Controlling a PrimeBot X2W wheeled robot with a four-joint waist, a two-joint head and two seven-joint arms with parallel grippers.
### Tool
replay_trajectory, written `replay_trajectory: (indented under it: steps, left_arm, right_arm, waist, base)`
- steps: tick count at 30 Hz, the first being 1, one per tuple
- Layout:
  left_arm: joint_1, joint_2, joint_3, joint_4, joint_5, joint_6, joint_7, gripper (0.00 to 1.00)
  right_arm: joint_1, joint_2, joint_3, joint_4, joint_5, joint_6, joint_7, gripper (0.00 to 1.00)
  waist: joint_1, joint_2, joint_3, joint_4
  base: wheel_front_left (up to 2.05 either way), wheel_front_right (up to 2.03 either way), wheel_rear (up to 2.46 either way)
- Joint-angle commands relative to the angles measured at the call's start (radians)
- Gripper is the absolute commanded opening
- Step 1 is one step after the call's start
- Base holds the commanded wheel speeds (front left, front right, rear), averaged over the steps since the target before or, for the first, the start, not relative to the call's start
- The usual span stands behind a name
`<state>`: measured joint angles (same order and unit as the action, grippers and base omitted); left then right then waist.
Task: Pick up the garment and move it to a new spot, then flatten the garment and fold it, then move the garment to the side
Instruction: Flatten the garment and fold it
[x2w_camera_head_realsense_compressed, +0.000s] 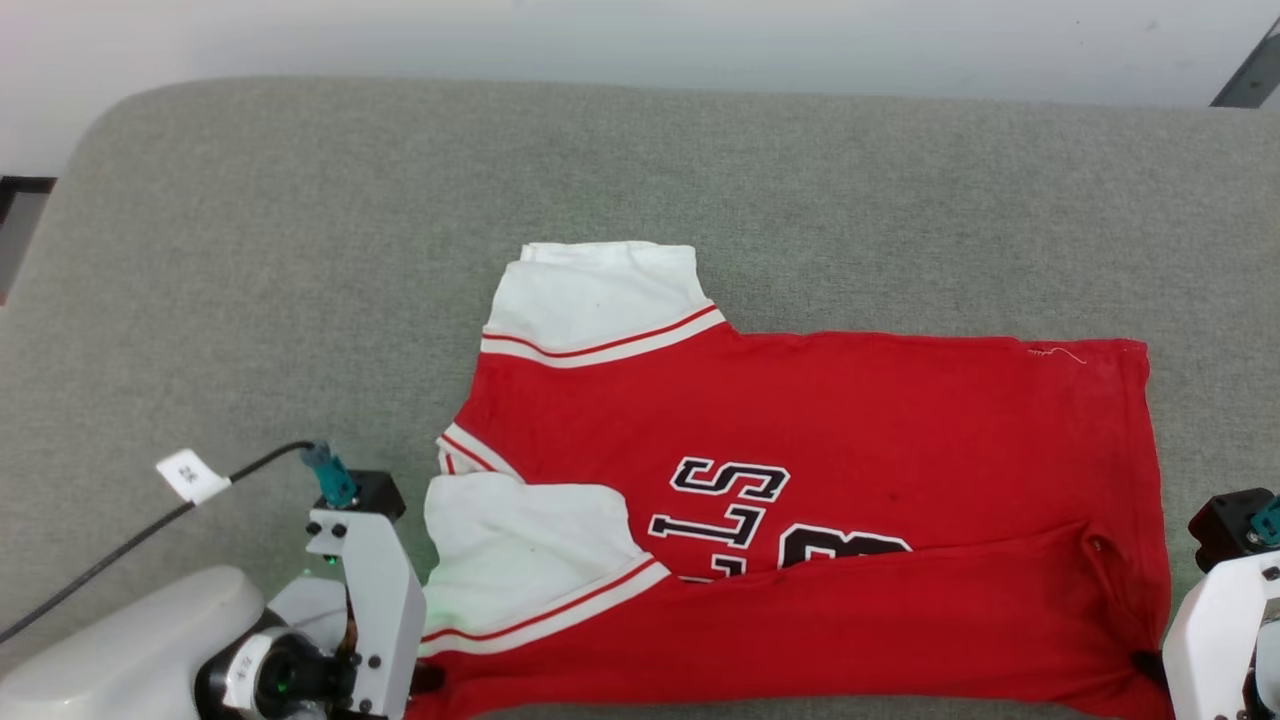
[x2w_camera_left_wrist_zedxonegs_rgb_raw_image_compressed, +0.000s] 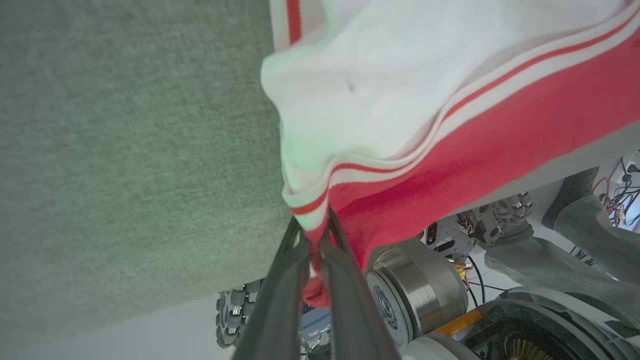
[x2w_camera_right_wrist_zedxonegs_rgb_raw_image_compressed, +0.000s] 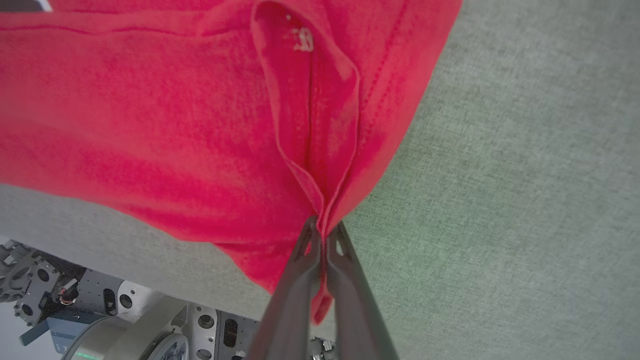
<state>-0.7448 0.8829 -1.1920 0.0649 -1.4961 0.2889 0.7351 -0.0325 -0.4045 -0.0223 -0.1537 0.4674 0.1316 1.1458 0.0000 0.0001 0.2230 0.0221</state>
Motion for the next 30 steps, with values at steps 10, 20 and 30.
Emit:
replay_trajectory:
  steps: [10,20,30]
  left_arm:
    - [0.017,-0.016,0.006,0.045,0.015,-0.003,-0.042,1.0]
    - [-0.102,0.043,0.05,-0.01,0.043,0.023,0.011,1.0]
    - [-0.315,0.012,0.139,0.079,0.137,-0.062,-0.05,1.0]
  right_arm:
    - [-0.022,0.04,0.008,0.009,-0.027,-0.002,-0.033,0.98]
    - [-0.045,0.062,-0.041,-0.051,-0.029,-0.002,-0.088,1.0]
    - [-0.18,0.137,-0.054,-0.084,-0.1,-0.002,-0.429,1.0]
  waist:
    - [0.0,-0.0001,0.016,-0.015]
    - [0.0,-0.0001,0.015,-0.019]
    - [0.0,-0.0001,0.077,-0.066]
  base:
    - [0.0,0.0,0.0]
    - [0.0,0.0,0.0]
    - [0.0,0.0,0.0]
